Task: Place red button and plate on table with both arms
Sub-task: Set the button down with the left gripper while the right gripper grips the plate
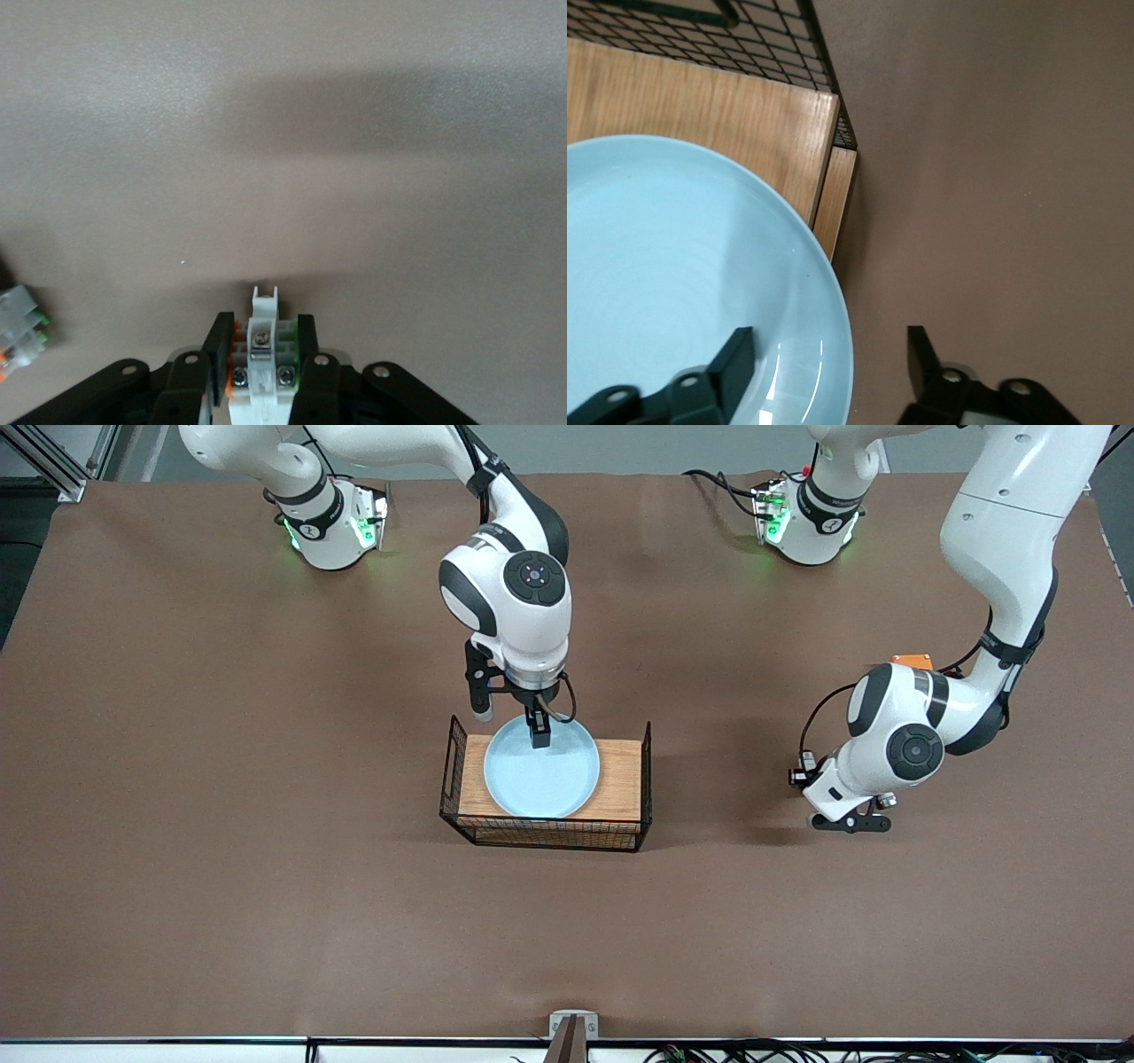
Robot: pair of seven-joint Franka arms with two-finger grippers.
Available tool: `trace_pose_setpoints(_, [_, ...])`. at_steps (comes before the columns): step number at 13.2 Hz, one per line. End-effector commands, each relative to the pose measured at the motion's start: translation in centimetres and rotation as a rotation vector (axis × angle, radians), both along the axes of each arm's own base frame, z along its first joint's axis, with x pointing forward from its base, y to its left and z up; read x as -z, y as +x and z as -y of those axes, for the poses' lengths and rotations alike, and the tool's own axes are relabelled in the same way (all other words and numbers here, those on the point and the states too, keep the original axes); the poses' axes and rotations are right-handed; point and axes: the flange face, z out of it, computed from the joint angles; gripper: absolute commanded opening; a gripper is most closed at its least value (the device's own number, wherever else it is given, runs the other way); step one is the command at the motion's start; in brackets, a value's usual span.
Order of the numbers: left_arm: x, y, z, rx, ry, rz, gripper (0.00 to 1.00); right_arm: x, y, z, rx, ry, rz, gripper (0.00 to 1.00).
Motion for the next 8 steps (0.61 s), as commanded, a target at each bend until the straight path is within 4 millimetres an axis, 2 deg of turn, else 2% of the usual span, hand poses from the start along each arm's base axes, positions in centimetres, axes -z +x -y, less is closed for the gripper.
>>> trace_pose_setpoints(1, [0.5, 0.5, 0.1, 0.022, -0.007, 0.015, 0.23, -0.1, 0.2, -0.4, -0.050, -0.011, 0.005, 0.20])
trace_pose_setpoints(2, [0.5, 0.5, 0.1, 0.022, -0.007, 0.015, 0.39, -0.3, 0.1, -0.5, -0.054, -0.010, 0.008, 0.03])
trace_pose_setpoints(3, [0.2, 0.7, 0.0, 0.021, -0.007, 0.021, 0.65, -0.3, 0.3, -0.4, -0.050, -0.009, 0.007, 0.01])
trace_pose_setpoints(4, [-0.3, 0.9, 0.0, 0.017, -0.007, 0.031, 0.96, -0.3, 0.3, -0.3, -0.050, -0.009, 0.007, 0.00])
trace_pose_setpoints(6, [-1.6, 1.2, 0.1, 0.009, -0.002, 0.052, 1.00, -1.2, 0.7, -0.4, -0.055, 0.002, 0.020, 0.00])
trace_pose_setpoints(8, [-4.2, 1.7, -0.2, 0.013, 0.007, 0.086, 1.00, -3.2, 2.0, 0.1, -0.069, 0.026, 0.029, 0.00])
